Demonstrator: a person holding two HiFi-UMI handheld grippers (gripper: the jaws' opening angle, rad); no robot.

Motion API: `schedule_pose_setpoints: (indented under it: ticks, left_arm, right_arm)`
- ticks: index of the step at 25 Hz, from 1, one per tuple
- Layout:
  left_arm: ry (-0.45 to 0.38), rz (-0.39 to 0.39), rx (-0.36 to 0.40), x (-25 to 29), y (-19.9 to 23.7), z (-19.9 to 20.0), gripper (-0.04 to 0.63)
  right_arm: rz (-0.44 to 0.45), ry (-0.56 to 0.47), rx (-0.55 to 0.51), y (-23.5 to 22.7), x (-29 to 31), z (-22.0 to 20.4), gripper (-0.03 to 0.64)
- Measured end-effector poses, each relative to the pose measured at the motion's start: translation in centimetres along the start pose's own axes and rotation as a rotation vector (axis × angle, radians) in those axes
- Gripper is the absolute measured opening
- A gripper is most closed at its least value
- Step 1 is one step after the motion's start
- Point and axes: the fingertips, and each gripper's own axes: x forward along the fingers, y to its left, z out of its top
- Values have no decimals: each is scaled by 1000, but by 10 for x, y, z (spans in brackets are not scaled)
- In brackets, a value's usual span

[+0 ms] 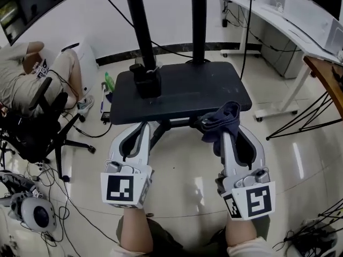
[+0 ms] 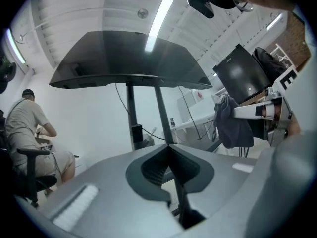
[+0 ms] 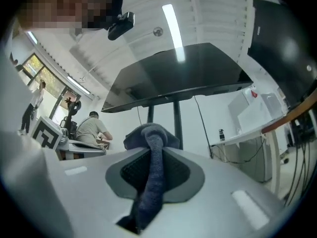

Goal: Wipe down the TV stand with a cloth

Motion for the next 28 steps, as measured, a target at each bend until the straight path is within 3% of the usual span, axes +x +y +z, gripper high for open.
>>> schedule_pose_setpoints:
  ticks: [2, 10, 12, 14, 18, 20, 24, 28]
  left_arm:
    - [-95, 64, 14, -8, 21, 1, 101]
    - [-66, 232, 32, -42, 87, -32, 101]
    - [-60, 225, 20, -39, 92, -42, 101]
    - [-52, 200, 12, -31, 91, -50, 101]
    - [-40, 155, -7, -13, 84, -69, 101]
    - [-27, 141, -9, -6, 82, -78, 101]
    - [-27, 109, 28, -1, 86, -86, 101]
    - [-12, 141, 16, -8, 107, -102, 101]
  right_arm:
    - [43, -17, 40, 10, 5, -10, 58]
    - [128, -40, 88, 46, 28, -55, 58]
    - [110, -39, 94, 54, 32, -73, 58]
    - [75, -13, 104, 59, 40, -119, 58]
    - [74, 222, -21, 74, 69, -298, 58]
    - [57, 254, -29, 71, 108, -367, 58]
    - [60, 217, -71, 58, 194, -409, 58]
    - [81, 203, -73, 58, 229, -391, 58]
